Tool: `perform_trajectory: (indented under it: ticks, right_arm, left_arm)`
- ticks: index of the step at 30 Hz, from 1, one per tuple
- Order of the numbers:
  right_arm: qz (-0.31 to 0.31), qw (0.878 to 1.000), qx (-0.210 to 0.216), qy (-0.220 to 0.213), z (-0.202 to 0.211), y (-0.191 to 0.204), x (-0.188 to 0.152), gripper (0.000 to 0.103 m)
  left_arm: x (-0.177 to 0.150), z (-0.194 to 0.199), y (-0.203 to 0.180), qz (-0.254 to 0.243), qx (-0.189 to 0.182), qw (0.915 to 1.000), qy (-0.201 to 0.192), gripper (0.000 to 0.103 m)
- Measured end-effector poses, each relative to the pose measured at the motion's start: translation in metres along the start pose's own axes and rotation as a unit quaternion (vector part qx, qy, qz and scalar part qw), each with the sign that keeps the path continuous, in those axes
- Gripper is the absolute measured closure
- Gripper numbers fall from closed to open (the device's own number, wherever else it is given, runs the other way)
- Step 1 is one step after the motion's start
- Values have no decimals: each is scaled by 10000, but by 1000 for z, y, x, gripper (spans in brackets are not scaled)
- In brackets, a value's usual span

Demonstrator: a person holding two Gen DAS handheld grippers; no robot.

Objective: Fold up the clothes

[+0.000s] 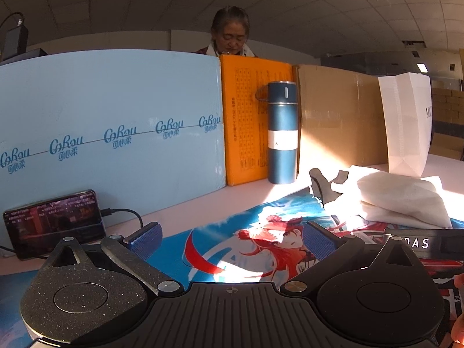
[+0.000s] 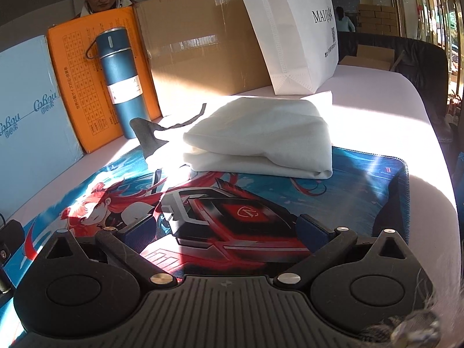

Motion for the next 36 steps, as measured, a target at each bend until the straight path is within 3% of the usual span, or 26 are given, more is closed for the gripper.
perform_trajectory:
  ticks: [36]
  right_arm:
    - [-171,9997,135,119,-1,-1,-1,0]
  left_arm:
    - [1,0,-8,-223,-24,9997,21,0]
Point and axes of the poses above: each gripper's, at about its wrist camera, not at the fingertips, and z roughly against the way its jaws point, y to its left, x to its top, the point moved 8 cm from there along -z, roughly the way its jaws point, and after that the axes turned 8 degrees about -x, right-handed, at the moved point
